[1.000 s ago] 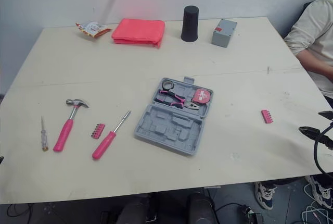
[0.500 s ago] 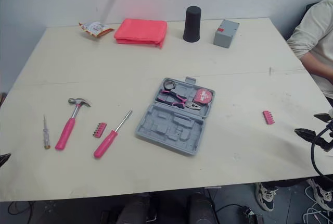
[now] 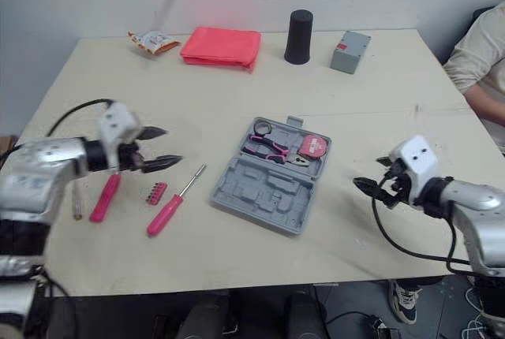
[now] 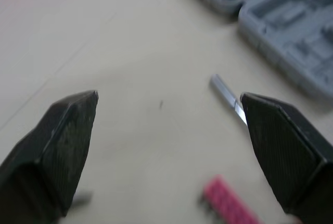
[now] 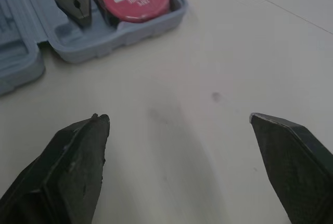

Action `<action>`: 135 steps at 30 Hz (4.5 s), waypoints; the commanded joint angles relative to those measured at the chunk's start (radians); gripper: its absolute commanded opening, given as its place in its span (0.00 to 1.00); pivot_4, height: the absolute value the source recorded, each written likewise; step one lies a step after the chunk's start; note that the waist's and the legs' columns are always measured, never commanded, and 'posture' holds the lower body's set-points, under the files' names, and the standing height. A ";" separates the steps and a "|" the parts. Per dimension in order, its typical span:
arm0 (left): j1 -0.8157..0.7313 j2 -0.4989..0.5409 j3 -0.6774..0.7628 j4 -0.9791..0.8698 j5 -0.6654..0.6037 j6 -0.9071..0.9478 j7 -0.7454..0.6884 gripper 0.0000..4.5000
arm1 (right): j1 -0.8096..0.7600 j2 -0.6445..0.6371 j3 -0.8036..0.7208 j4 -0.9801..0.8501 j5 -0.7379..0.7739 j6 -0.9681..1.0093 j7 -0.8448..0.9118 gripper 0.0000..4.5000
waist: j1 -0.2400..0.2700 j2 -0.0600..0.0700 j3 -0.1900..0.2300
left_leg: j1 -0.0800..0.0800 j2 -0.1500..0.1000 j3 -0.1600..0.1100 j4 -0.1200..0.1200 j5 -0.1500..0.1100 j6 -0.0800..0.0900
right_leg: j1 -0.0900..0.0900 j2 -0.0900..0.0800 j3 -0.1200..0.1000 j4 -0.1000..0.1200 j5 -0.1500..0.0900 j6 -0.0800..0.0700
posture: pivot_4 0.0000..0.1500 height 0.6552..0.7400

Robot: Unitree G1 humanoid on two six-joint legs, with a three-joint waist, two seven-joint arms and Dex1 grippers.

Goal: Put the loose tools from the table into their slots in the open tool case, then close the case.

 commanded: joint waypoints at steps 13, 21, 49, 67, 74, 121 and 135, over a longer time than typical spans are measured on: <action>-0.303 -0.318 -0.206 0.498 0.227 -0.226 0.048 0.02 | -0.083 0.135 0.202 -0.123 -0.084 0.061 -0.099 0.00 | 0.013 -0.003 0.001 | -0.003 0.001 0.003 0.009 -0.001 0.003 | -0.004 0.000 0.001 0.004 -0.001 0.001 | 1.00 0.95; -0.332 -0.402 -0.201 0.594 0.252 -0.276 0.069 0.02 | -0.083 0.168 0.241 -0.126 -0.096 0.055 -0.099 0.00 | 0.013 -0.004 0.001 | -0.004 0.001 0.003 0.010 -0.001 0.003 | -0.005 0.000 0.001 0.006 -0.001 0.001 | 1.00 0.95; 0.262 -0.296 -0.206 -0.423 0.170 0.257 0.038 0.02 | 0.003 0.136 0.197 -0.108 -0.056 -0.057 0.137 0.00 | 0.011 -0.004 0.001 | 0.000 0.002 0.000 0.009 -0.002 0.003 | 0.001 -0.001 0.008 0.002 -0.001 0.001 | 1.00 0.95; 0.350 -0.250 -0.210 -0.528 0.184 0.317 0.160 0.02 | 0.012 0.111 0.195 -0.104 -0.060 -0.061 0.175 0.00 | 0.012 -0.004 0.000 | 0.002 0.002 -0.005 0.008 -0.003 0.002 | 0.008 -0.001 0.004 -0.005 -0.001 0.001 | 1.00 0.95; 0.350 -0.246 -0.197 -0.515 0.160 0.309 0.168 0.02 | 0.016 0.103 0.186 -0.098 -0.059 -0.064 0.180 0.00 | 0.012 -0.004 0.000 | 0.002 0.002 -0.005 0.008 -0.003 0.002 | 0.008 -0.001 0.004 -0.006 -0.001 0.001 | 1.00 0.95; 1.022 0.099 1.130 -0.055 -0.299 0.179 0.014 0.99 | 0.110 -0.345 -0.373 0.717 -0.025 -0.362 0.458 1.00 | -0.045 0.001 -0.001 | 0.004 0.007 0.002 -0.009 -0.011 -0.003 | 0.004 -0.002 0.001 -0.023 0.000 -0.003 | 1.00 0.95; 0.696 -0.195 0.967 -0.670 -0.327 0.884 0.685 0.99 | -0.199 -0.089 -0.082 -0.100 0.351 0.058 0.352 1.00 | -0.023 -0.002 -0.001 | 0.007 0.007 0.001 -0.006 -0.007 -0.004 | 0.006 -0.001 0.002 -0.015 0.001 -0.002 | 1.00 0.95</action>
